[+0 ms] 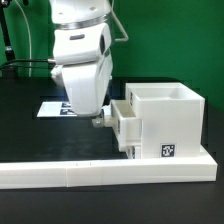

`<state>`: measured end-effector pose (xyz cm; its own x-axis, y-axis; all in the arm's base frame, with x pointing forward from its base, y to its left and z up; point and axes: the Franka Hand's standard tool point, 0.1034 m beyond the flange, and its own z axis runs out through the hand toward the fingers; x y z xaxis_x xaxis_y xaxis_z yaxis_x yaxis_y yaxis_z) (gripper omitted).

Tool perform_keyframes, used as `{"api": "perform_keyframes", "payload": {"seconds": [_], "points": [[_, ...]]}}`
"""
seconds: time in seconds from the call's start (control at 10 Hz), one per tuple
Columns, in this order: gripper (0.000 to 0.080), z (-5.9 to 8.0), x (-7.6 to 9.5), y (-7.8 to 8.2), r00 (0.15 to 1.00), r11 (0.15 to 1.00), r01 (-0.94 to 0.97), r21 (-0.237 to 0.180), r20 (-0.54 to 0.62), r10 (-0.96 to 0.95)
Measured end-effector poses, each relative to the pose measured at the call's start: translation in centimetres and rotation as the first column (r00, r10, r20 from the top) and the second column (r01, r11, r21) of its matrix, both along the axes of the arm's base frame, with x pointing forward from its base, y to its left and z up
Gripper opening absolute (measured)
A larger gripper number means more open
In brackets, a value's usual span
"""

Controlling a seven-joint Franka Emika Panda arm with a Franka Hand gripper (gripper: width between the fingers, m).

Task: Assemble drawer

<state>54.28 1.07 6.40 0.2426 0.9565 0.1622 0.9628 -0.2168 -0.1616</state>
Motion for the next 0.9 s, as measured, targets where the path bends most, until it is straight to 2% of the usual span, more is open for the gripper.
{"api": "perform_keyframes", "payload": {"seconds": [0.2,0.4,0.6,0.9], "points": [[0.0649,0.0,0.0,1.7,1.000,1.000,0.025,-0.001,-0.008,-0.025],[0.0649,-0.3,-0.1,2.5,0.997,0.997,0.078,-0.007,-0.027,-0.078],[0.0649,-0.4,-0.5,1.7,0.995,0.996,0.090,-0.010,-0.032,-0.090],[0.0649,0.1,-2.8,1.2,0.992,0.992,0.123,-0.030,-0.034,-0.124]]}}
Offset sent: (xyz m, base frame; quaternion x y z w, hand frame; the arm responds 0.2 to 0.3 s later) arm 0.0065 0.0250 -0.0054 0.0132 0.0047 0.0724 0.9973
